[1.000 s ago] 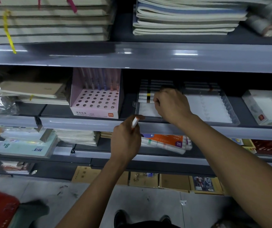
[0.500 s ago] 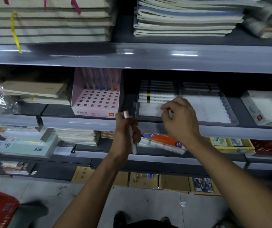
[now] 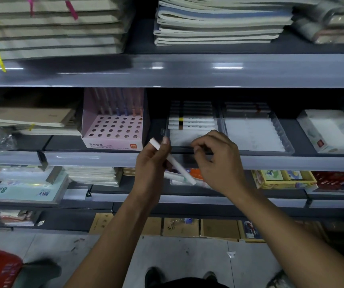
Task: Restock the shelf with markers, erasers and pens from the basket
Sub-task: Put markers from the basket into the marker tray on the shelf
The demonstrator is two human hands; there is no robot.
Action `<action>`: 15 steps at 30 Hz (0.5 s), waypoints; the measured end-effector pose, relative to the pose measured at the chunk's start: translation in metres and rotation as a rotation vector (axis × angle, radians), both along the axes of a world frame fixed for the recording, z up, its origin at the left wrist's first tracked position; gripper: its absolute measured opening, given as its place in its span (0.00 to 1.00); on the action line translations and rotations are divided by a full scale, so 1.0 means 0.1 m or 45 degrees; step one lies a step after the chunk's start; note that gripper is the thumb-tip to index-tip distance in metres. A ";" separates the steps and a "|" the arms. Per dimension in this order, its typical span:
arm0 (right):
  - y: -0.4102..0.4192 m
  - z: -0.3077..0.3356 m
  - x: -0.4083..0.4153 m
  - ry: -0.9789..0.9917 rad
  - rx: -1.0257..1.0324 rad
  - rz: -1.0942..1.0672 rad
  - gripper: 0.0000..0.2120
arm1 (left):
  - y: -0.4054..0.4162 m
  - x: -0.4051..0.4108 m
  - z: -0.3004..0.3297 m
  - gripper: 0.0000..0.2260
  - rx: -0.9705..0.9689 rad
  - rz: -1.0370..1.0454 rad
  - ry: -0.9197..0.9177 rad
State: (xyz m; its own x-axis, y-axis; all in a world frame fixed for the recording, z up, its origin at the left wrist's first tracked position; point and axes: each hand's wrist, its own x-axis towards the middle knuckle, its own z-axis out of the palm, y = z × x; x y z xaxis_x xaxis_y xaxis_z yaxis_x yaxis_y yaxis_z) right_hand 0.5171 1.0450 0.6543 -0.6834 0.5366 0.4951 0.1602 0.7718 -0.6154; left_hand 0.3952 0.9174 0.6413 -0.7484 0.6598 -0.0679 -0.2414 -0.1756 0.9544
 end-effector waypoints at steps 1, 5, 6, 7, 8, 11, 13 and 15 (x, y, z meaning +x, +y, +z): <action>0.00 0.01 0.00 0.002 -0.004 0.007 0.05 | 0.00 0.00 0.00 0.16 -0.012 0.010 0.040; -0.01 0.09 0.00 -0.007 -0.025 0.089 0.04 | 0.01 0.04 0.02 0.15 -0.039 0.061 0.120; -0.01 0.12 0.01 -0.039 -0.014 0.133 0.05 | 0.02 0.06 0.03 0.15 -0.042 0.080 0.120; -0.02 0.13 0.01 -0.089 0.017 0.179 0.07 | 0.03 0.07 0.03 0.16 -0.046 0.101 0.119; -0.03 0.14 0.00 -0.146 0.060 0.218 0.09 | 0.04 0.07 0.03 0.17 -0.054 0.122 0.120; -0.02 0.14 -0.02 -0.214 0.122 0.263 0.08 | 0.05 0.07 0.04 0.19 -0.081 0.156 0.107; 0.02 0.14 -0.04 -0.229 0.123 0.265 0.08 | 0.04 0.07 0.05 0.20 -0.096 0.161 0.089; 0.05 0.15 -0.05 -0.257 0.146 0.254 0.09 | 0.04 0.06 0.07 0.23 -0.103 0.155 0.048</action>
